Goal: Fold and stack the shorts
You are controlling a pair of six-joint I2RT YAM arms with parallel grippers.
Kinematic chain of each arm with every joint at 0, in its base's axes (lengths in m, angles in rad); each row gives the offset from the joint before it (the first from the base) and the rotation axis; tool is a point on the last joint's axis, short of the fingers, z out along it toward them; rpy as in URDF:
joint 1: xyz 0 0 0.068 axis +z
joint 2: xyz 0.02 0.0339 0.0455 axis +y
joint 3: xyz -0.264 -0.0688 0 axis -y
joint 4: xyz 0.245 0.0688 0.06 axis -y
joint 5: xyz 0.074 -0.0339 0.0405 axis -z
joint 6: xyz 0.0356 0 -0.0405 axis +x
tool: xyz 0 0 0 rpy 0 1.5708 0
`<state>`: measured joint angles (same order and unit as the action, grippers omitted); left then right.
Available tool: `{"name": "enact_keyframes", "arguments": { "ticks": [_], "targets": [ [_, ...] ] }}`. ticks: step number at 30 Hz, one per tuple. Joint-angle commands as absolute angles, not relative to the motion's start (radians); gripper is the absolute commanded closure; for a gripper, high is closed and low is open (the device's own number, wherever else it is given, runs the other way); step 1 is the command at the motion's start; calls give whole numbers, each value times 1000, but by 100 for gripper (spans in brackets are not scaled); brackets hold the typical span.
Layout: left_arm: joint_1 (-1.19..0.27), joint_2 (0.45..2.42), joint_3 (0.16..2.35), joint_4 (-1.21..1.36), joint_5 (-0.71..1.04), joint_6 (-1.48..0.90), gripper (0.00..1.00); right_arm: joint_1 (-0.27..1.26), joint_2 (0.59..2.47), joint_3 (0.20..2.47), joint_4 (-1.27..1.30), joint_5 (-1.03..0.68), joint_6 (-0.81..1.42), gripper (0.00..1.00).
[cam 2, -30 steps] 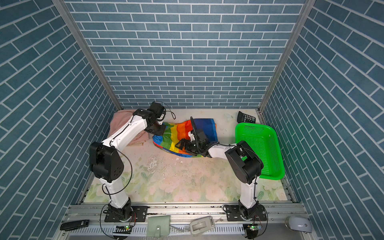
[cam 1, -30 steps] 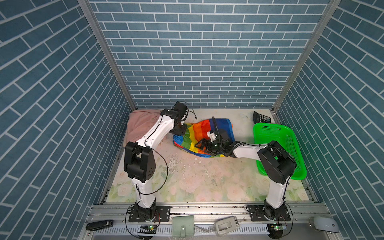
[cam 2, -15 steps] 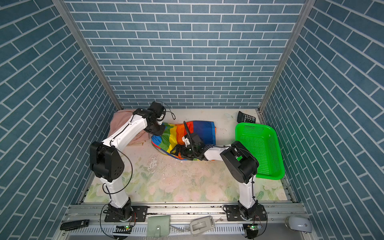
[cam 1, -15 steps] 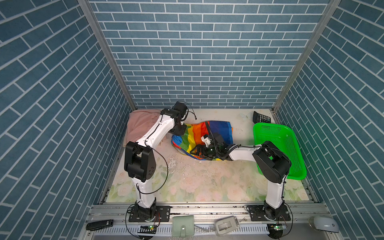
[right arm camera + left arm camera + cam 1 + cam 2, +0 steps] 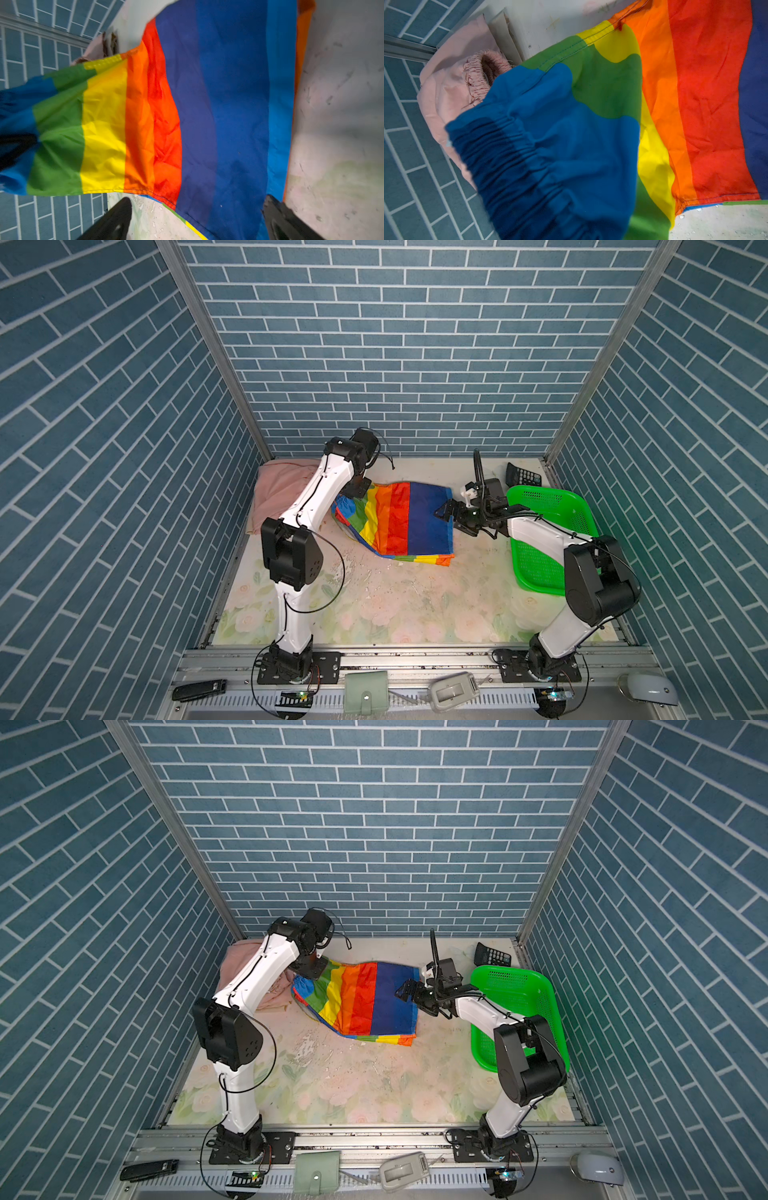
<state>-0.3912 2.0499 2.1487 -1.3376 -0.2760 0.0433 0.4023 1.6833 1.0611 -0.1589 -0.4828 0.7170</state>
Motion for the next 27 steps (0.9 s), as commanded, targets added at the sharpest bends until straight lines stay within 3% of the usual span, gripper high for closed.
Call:
{"name": "enact_keyframes", "arguments": {
  "ticks": [1,6,15,21,23,27],
  "targets": [
    [-462,2119,2286,-1483,-299,5,100,408,1725,1041,-187,-482,671,1],
    [-562,2257,2497,-1596,-277,-45,100,406,1787,1016,-126,-497,689,1],
    [-668,2333,2579,-1546,-126,-163,99,408,1843,960,-30,-523,723,1],
    [-696,2344,2521,-1394,41,-275,95,410,1868,905,51,-537,763,1],
    [-705,2367,2514,-1360,62,-294,88,411,1867,887,63,-541,764,1],
    [-709,2409,2488,-1284,136,-328,85,410,1838,841,85,-548,765,1]
  ]
}}
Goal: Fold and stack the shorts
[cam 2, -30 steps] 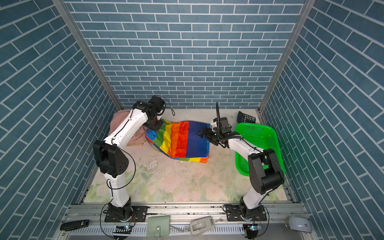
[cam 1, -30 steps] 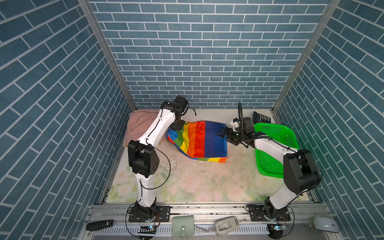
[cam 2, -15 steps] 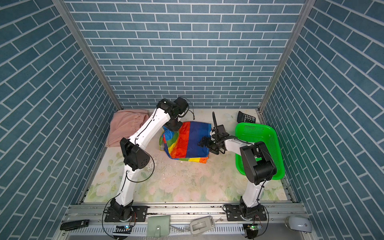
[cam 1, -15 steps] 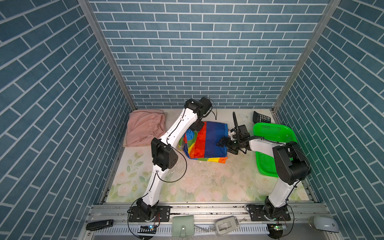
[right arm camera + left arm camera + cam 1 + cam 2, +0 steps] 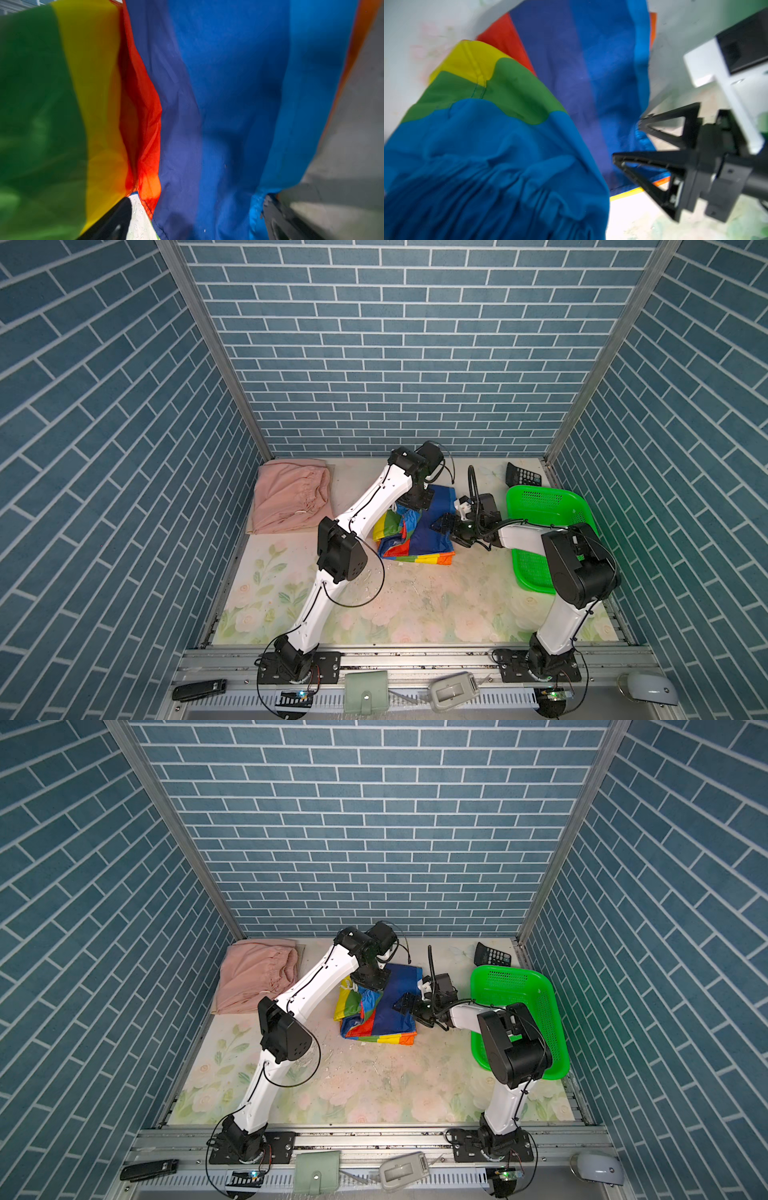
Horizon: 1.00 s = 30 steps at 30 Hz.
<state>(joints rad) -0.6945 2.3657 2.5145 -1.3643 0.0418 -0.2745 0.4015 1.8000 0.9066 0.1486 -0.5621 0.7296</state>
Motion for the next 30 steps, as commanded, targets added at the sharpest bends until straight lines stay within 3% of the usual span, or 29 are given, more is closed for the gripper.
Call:
{"name": "enact_keyframes", "arguments": {
  "ticks": [1,3,4,6,7,8,12,14,18,22,30],
  "targets": [
    [-713,2411,2476,-1254,145,-339,79,411,1826,830,90,-552,764,1],
    [-718,2400,2450,-1190,175,-356,71,411,1801,811,100,-563,762,1],
    [-718,2390,2438,-1150,201,-368,62,411,1786,802,103,-567,759,1],
    [-718,2361,2418,-1082,252,-387,34,410,1751,790,91,-579,752,1],
    [-718,2341,2421,-1068,257,-386,3,408,1723,783,76,-582,741,1],
    [-718,2312,2422,-1061,252,-378,0,405,1694,779,52,-581,729,1],
    [-713,2110,2353,-1016,138,-320,0,378,1532,783,-100,-532,671,1],
    [-693,1955,2193,-919,82,-315,0,356,1456,814,-203,-474,630,1],
    [-553,1705,1757,-615,258,-486,0,342,1407,940,-331,-400,576,1],
    [-427,1564,1313,-173,447,-742,0,377,1516,1078,-242,-498,649,1],
    [-419,1615,1006,283,470,-1031,0,527,1885,1406,-54,-591,816,1]
  ]
}}
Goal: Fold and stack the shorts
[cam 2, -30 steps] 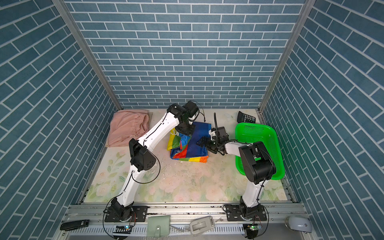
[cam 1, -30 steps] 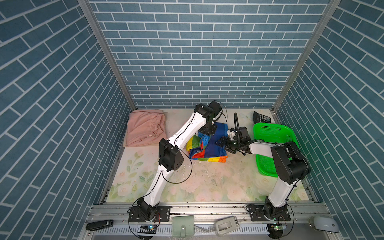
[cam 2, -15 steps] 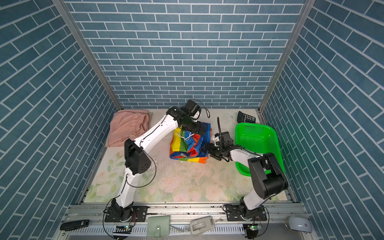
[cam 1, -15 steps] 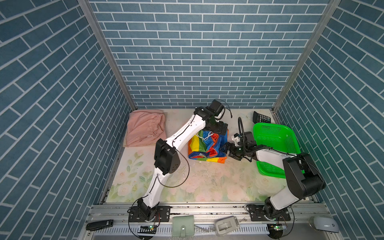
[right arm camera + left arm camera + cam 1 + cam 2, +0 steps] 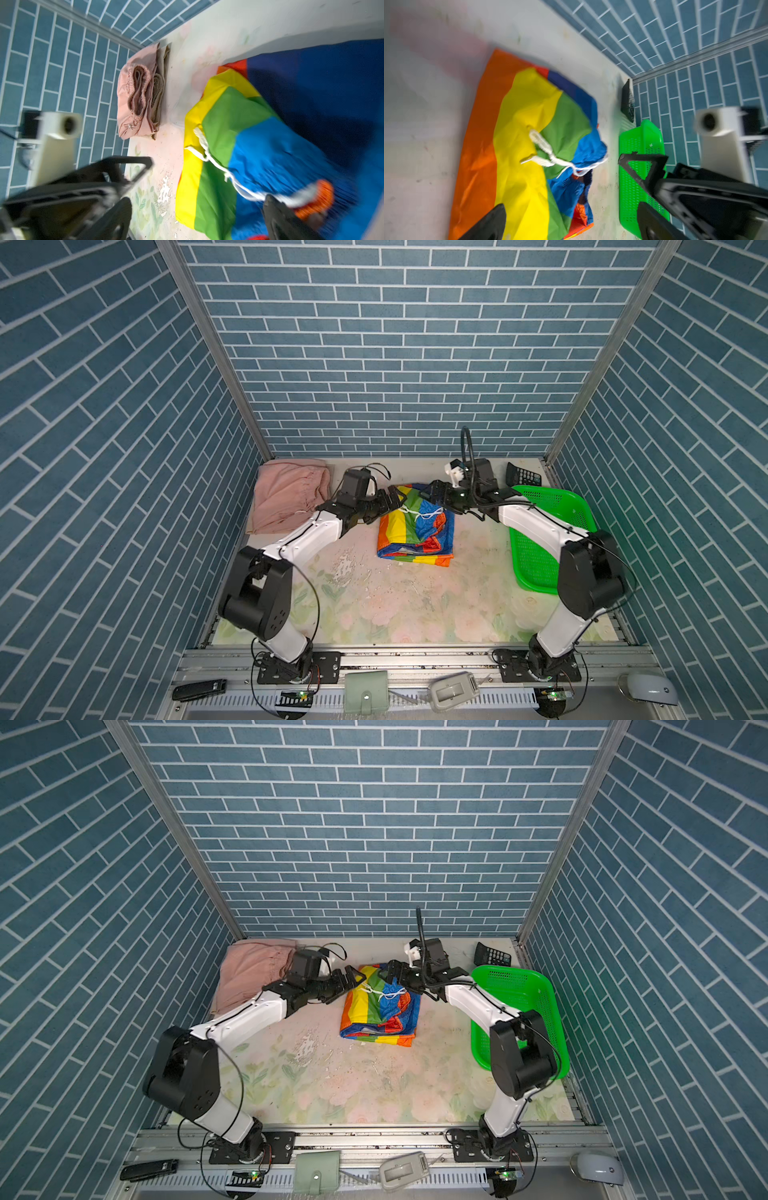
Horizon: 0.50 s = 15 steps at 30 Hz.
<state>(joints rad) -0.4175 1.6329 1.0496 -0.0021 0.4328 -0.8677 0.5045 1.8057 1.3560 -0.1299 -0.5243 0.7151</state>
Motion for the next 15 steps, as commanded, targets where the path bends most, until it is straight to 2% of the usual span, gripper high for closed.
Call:
{"name": "enact_keyframes", "arguments": {
  "ticks": [1,8,15],
  "targets": [
    [-422,1625,986,305,464,-1044,0,525,1924,1426,-31,-600,832,1],
    [-486,1698,917,350,447,-1054,0,417,2126,1517,-122,-605,714,1],
    [-573,1818,789,446,429,-1080,0,312,2186,1502,-118,-715,642,1]
  ]
}}
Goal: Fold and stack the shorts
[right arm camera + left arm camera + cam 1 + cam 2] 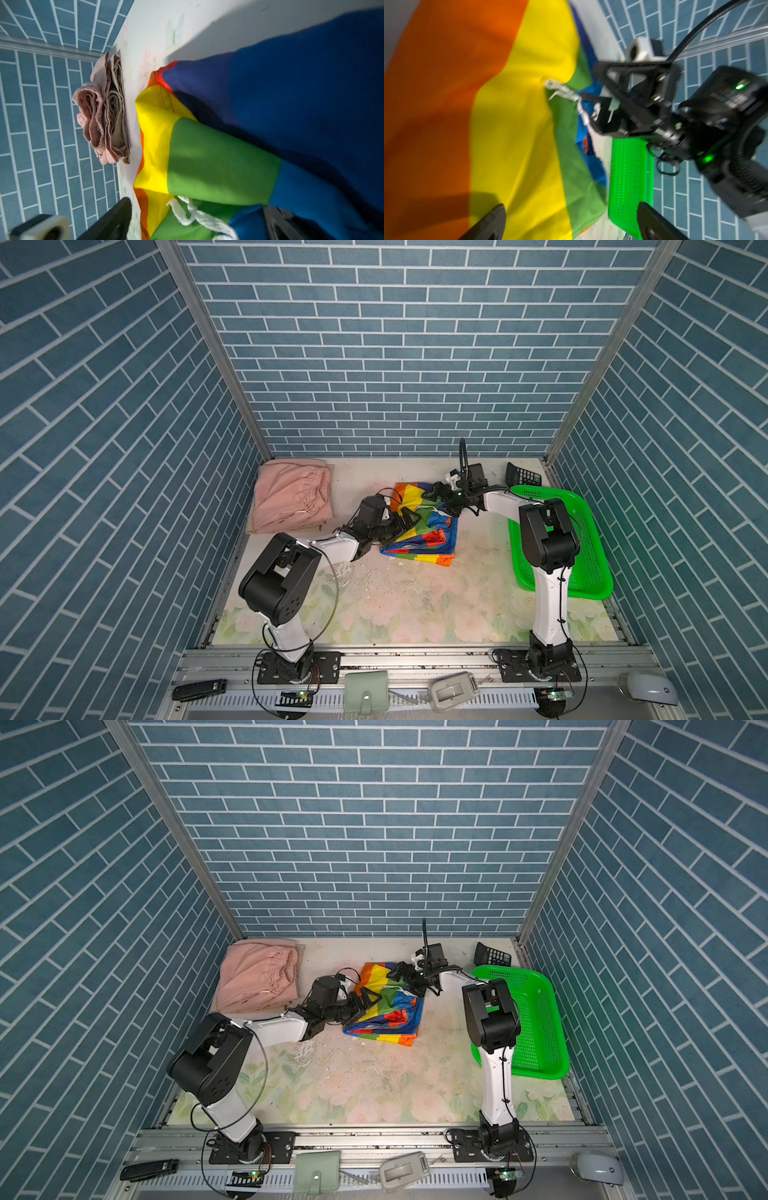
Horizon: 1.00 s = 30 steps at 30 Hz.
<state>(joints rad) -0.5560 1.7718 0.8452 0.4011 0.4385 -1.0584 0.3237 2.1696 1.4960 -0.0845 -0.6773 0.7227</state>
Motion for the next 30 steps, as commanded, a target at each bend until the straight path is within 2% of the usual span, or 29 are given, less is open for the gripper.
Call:
{"name": "enact_keyframes", "arguments": {
  "ticks": [1,9,12,15,19,24,30],
  "targets": [
    [-577,1831,769,462,427,-1087,0,306,2186,1511,-143,-706,617,1],
    [-578,1820,750,456,442,-1057,0,279,2146,1548,-192,-744,563,1],
    [-577,1736,882,221,421,-902,0,280,2057,1517,-189,-752,563,1],
    [-575,1666,1087,-157,279,-646,0,277,1949,1448,-201,-729,546,1],
    [-513,1689,1276,-401,135,-436,0,275,1827,1356,-266,-657,485,1],
    [-404,1844,1406,-466,244,-367,0,275,1725,1258,-296,-598,457,1],
    [-384,2058,1557,-520,404,-344,3,275,1653,1161,-278,-592,469,1]
  ]
}}
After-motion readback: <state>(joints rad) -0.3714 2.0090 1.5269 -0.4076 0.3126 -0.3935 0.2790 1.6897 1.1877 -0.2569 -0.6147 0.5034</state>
